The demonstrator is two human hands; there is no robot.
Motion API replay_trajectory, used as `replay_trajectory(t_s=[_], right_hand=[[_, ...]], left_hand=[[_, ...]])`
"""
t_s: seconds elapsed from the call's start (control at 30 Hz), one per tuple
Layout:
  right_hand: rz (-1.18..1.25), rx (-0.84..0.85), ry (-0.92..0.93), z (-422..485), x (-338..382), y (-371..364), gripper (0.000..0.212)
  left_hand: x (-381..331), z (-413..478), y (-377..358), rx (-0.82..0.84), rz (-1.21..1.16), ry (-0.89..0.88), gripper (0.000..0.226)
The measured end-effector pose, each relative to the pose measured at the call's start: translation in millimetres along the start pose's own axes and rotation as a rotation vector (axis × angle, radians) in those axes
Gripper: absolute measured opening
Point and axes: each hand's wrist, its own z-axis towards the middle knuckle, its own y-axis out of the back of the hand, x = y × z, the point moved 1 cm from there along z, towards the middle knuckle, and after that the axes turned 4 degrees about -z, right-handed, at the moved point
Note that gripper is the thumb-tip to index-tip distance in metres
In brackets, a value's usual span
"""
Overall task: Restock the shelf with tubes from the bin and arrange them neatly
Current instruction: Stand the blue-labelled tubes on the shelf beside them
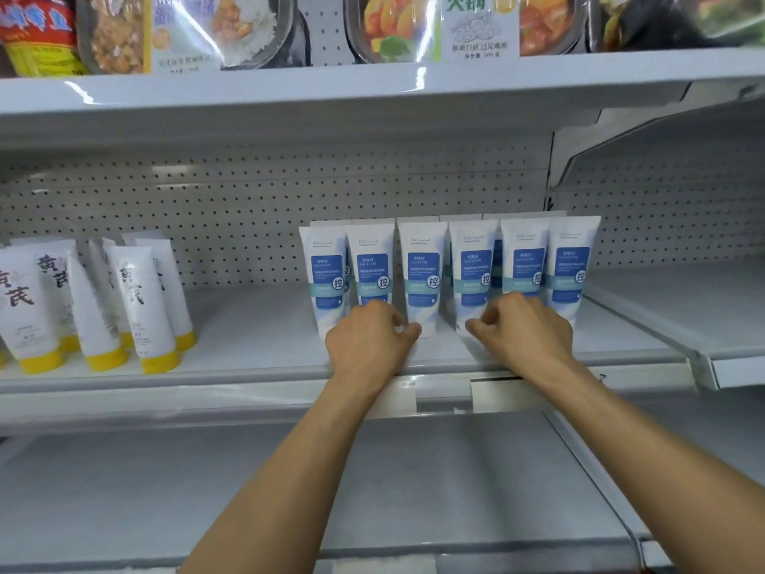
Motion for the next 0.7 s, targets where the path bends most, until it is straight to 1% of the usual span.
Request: replay_trajectory(t_s=[0.13, 0.27, 0.4, 0.6, 0.7], right_hand=[[-0.014, 0.011, 0.026, 3.5, -1.0, -4.3, 0.031], [-0.043, 0.019, 0.027, 4.7, -0.1, -3.6, 0.040], [0.009, 0.073, -0.019, 10.2, -1.0, -4.3, 0.040], [0.126, 0.135, -0.047, 15.9, -5.2, -8.2, 0.039], [0.147, 0.134, -0.049, 16.8, -6.7, -9.5, 0.040]], left_hand=[[-9.0, 2.9, -11.6, 0.024, 0.065, 0.081, 0.037], [-14.3, 8.9, -21.7, 0.055, 0.034, 0.113, 0.040], [-22.2, 11.9, -25.6, 0.058, -0.002, 0.121, 0.036], [-23.1, 19.1, -29.6, 0.093, -0.037, 0.154, 0.042], [-21.0, 20.7, -32.7, 0.076, -0.032, 0.156, 0.046]])
